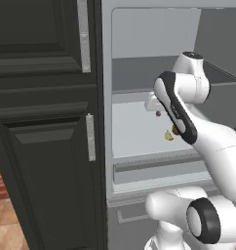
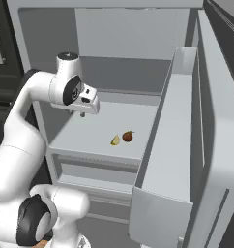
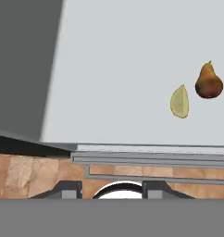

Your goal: Place the mustard and condiment bottle from the counter to the top shelf of the fridge. If the existing items in the fridge are on the top shelf, move them to other shelves.

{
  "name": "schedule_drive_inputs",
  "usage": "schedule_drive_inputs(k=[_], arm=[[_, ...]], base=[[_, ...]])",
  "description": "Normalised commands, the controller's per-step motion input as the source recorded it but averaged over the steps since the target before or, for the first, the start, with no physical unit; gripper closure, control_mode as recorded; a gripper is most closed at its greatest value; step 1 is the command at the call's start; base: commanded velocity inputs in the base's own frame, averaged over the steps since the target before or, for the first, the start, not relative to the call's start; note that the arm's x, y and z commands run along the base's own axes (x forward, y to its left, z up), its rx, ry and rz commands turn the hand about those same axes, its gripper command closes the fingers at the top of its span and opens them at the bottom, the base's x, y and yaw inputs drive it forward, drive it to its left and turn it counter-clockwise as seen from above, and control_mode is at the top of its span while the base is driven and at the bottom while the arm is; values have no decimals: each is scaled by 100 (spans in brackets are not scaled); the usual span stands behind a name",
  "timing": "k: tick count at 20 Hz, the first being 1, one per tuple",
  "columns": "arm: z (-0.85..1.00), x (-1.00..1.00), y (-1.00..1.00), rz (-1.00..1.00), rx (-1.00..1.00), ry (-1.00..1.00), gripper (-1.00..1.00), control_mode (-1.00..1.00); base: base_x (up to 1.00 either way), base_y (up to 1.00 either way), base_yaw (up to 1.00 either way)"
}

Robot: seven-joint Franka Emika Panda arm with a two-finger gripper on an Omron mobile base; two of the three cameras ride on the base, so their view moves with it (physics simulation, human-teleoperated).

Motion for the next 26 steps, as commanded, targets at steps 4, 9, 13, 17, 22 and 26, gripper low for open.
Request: schedule_drive_inputs(k=[4, 9, 13, 17, 22, 26], arm=[[0, -50, 0, 0, 0, -12, -100, -100], [0, -100, 0, 1, 0, -25, -100, -100], [1, -100, 0, 1, 0, -14, -100, -100], [11, -100, 12, 0, 0, -1, -100, -100], [2, -90, 5, 0, -1, 3, -100, -100], [0, -26, 12, -1, -4, 7, -100, -100]], base=[[0, 0, 0], [0, 0, 0], [0, 0, 0], [0, 0, 0], [0, 0, 0], [0, 0, 0]])
